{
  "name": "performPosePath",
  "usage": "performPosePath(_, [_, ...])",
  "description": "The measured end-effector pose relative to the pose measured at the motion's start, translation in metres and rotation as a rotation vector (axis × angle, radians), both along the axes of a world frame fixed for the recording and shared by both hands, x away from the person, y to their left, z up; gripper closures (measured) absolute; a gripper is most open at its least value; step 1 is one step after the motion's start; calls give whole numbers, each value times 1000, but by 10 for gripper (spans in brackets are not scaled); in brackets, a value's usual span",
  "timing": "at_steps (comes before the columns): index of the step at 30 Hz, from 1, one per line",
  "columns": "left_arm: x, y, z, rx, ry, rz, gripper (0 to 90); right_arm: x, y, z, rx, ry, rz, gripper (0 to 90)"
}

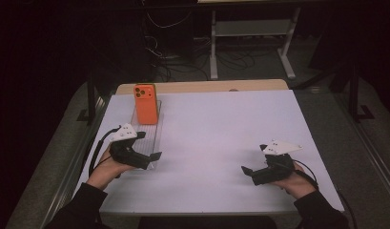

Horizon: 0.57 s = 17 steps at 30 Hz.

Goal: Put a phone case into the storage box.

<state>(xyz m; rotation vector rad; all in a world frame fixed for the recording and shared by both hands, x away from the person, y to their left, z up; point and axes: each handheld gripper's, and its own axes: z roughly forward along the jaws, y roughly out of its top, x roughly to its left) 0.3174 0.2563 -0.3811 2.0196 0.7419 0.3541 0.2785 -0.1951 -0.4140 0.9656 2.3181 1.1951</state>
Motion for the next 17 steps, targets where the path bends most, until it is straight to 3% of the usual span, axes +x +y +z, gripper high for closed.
performPosePath(4, [-4,2,-8,-35,-2,9,0,-1,1,2,34,13,-9,0])
performPosePath(6, [-5,4,-11,-31,2,8,0,0,-1,2,6,-3,-1,0])
performPosePath(17, [-8,3,-15,-29,15,-4,0,1,1,1,12,9,-5,0])
